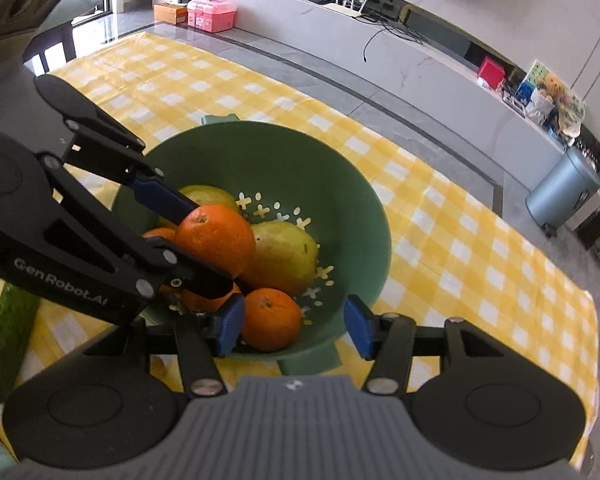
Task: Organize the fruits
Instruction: 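Open both grippers to drop the oranges into the colander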
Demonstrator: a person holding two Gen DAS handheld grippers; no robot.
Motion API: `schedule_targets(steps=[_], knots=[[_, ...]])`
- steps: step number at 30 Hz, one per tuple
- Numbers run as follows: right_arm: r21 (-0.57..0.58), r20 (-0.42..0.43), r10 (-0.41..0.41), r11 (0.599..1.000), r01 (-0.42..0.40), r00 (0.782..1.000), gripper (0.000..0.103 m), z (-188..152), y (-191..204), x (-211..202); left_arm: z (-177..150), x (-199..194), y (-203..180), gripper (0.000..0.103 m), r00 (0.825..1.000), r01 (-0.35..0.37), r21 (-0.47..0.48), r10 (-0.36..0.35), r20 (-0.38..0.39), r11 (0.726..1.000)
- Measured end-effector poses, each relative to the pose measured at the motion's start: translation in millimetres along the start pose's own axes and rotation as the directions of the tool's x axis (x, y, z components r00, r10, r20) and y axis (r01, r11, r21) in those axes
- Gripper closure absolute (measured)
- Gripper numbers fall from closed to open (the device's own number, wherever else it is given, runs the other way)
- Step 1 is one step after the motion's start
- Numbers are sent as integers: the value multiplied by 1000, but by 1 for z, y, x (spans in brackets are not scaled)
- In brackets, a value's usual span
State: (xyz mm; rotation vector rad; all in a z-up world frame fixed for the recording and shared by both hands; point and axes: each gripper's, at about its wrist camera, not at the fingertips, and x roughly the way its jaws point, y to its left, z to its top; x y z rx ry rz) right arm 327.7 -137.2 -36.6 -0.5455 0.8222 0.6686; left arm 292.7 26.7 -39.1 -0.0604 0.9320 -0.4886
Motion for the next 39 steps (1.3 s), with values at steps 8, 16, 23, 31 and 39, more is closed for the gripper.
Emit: schedule_targets(steps=[8, 16, 23, 31, 39], knots=[[24, -4, -5, 1000, 5, 1000, 50, -5, -6, 0, -2, 3, 0, 52, 999, 37, -7, -37, -17, 999], [60, 7, -4, 998, 3, 1000, 50, -8, -5, -3, -5, -3, -2, 39, 999, 52, 5, -52, -1, 999], [96, 27, 9, 995, -11, 1000, 50, -9, -5, -6, -12, -17, -4, 38, 998, 56, -5, -56, 41, 998], [95, 62, -3, 995, -2, 998, 50, -7, 7, -14, -21, -42, -21, 40, 995, -23, 32, 20, 94, 999], [185, 165, -61, 982, 30, 984, 50, -17, 22, -37, -34, -76, -35, 39, 983, -106, 37, 99, 152, 994]])
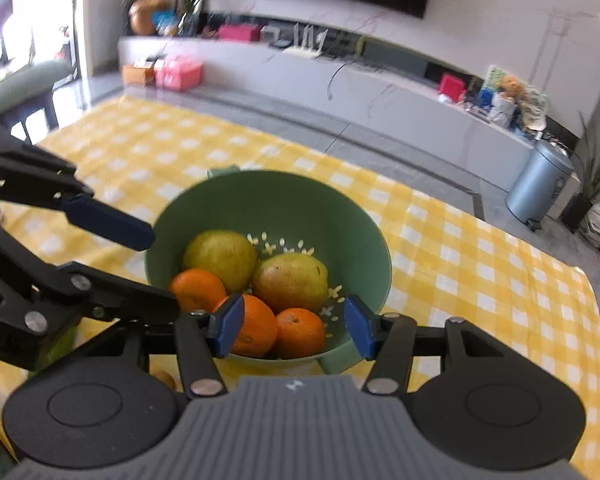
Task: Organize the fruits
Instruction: 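Open both grippers to drop the oranges into the colander, then grasp a brown longan with the left gripper while the right gripper grasps another longan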
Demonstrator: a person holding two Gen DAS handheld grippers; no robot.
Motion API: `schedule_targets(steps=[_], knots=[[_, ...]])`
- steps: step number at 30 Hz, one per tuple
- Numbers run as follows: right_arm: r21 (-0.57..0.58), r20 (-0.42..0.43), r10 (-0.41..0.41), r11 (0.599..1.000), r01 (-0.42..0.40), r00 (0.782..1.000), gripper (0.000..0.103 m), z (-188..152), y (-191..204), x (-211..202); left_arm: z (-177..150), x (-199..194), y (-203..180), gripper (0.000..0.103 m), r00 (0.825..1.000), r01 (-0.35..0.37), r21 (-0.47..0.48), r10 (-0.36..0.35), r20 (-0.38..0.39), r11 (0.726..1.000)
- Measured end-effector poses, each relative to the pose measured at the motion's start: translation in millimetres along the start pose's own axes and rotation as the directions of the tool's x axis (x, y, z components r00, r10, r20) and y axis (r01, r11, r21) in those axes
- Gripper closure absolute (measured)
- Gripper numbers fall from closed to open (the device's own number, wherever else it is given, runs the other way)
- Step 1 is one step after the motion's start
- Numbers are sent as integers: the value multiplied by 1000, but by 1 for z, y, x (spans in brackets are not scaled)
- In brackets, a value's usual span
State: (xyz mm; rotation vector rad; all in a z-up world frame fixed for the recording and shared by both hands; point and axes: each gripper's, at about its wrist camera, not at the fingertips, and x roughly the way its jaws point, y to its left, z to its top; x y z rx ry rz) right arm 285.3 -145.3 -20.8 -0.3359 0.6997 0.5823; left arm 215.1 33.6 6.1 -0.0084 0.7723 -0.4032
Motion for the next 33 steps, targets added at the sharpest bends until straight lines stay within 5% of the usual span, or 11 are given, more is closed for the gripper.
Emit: schedule_targets(steps=[7, 16, 22, 33], knots=[[166, 100, -40, 986, 22, 994, 50, -27, 9, -26, -17, -19, -6, 39, 998, -60, 3, 60, 23, 998], [367, 131, -114, 928, 58, 985, 49, -76, 15, -46, -45, -19, -21, 40, 989, -138, 41, 136, 51, 990], [374, 123, -123, 925, 68, 985, 43, -106, 27, -43, -68, -12, -31, 41, 979, -198, 110, 192, 61, 974], [366, 45, -51, 930, 31, 998, 43, -117, 38, -29, -88, 9, -20, 44, 986, -153, 115, 159, -44, 982]])
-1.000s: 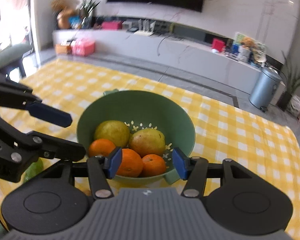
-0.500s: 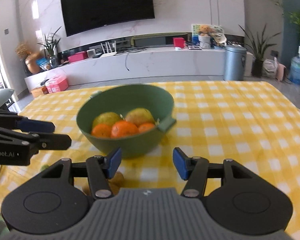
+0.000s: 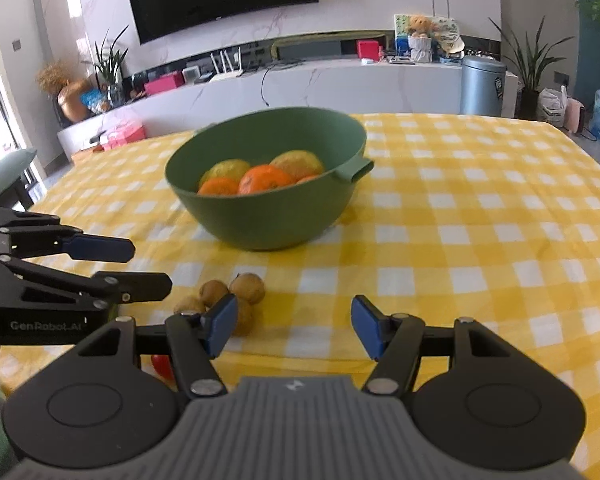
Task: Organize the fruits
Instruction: 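Grasp a brown longan with the left gripper while the right gripper grasps another longan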
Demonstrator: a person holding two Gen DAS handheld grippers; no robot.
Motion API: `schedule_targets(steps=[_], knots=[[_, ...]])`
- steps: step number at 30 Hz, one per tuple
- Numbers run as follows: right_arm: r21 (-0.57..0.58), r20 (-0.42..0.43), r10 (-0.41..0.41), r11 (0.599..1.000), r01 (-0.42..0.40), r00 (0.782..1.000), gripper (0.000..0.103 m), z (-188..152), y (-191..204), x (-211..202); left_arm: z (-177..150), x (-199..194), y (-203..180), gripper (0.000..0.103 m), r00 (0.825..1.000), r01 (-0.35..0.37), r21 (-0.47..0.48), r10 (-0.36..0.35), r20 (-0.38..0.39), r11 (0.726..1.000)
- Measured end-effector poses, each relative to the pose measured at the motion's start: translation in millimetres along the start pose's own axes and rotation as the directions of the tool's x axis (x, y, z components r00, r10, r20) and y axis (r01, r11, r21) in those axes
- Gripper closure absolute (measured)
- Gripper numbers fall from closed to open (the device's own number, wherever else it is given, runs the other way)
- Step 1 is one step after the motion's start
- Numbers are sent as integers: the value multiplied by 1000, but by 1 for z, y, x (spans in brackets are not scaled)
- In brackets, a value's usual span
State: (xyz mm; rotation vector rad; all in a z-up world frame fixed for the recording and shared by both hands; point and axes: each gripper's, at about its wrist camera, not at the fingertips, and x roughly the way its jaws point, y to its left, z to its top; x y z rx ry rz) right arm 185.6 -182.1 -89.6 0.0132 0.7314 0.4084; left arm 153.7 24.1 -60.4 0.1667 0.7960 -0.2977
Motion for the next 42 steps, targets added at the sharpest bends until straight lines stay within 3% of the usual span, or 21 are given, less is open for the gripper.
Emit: schedule_targets(steps=[3, 5, 13, 24, 42], knots=[[-25, -11, 17, 1000, -17, 1000, 43, -2, 4, 2, -3, 0, 5, 51, 999, 36, -20, -36, -5, 999], [-37, -18, 26, 999, -26, 1000, 54, -4, 6, 3, -3, 0, 7, 53, 999, 51, -23, -51, -9, 998], [-83, -50, 74, 993, -78, 996, 77, -6, 16, 5, -6, 4, 4, 58, 994, 99, -10, -100, -41, 995], [-101, -75, 72, 992, -79, 995, 77, -6, 19, 14, -6, 27, 5, 64, 984, 130, -42, -134, -118, 991], [-102, -107, 93, 989, -104, 990, 77, -6, 21, 23, -3, 32, 10, 73, 977, 164, -87, -174, -121, 983]])
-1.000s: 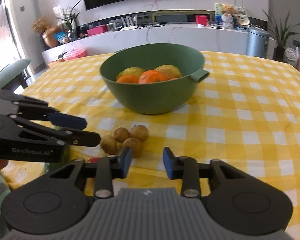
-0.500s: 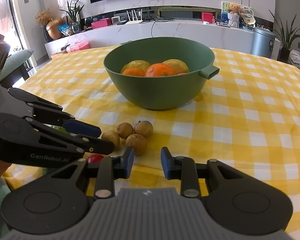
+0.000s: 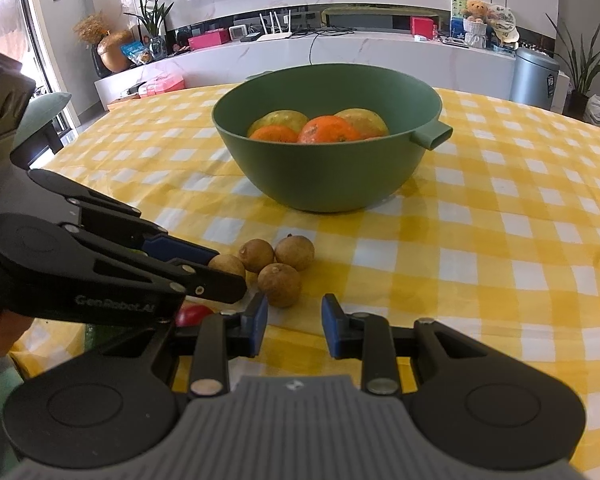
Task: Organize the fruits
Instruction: 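Grasp a brown longan with the left gripper while the right gripper grasps another longan, then carry both longans over the colander with the left and right grippers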
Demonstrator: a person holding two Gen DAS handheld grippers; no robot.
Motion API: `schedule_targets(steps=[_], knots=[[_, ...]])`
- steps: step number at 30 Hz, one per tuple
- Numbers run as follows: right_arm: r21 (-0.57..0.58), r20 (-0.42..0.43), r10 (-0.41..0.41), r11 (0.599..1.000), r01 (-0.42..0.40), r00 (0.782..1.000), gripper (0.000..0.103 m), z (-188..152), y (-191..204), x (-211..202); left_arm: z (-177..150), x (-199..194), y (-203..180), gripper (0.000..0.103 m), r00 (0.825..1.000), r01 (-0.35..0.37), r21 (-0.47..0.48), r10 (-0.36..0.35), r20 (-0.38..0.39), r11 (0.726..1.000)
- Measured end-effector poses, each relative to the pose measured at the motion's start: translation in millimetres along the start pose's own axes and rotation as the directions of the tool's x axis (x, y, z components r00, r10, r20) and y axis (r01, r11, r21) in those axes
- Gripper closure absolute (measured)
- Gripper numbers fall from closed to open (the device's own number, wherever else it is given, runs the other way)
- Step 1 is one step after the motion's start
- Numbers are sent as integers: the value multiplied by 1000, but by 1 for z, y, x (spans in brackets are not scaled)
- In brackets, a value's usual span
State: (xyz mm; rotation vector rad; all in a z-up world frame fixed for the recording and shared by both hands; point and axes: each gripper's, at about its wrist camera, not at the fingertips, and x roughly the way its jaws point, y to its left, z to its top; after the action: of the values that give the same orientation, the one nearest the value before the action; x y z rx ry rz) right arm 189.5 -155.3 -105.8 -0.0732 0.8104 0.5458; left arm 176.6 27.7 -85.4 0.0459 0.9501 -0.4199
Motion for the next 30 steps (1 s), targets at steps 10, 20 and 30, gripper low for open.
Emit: schedule_targets(steps=[10, 20, 30], knots=[[5, 0, 23, 1000, -23, 1000, 76, 5, 2, 7, 2, -11, 8, 73, 999, -26, -57, 29, 40, 998], [47, -16, 46, 998, -45, 999, 76, 10, 0, 18, 3, -12, 9, 73, 998, -37, -62, 40, 48, 997], [27, -23, 34, 999, -33, 999, 79, 10, 3, 20, 3, -14, 8, 74, 998, -35, -62, 38, 51, 997]])
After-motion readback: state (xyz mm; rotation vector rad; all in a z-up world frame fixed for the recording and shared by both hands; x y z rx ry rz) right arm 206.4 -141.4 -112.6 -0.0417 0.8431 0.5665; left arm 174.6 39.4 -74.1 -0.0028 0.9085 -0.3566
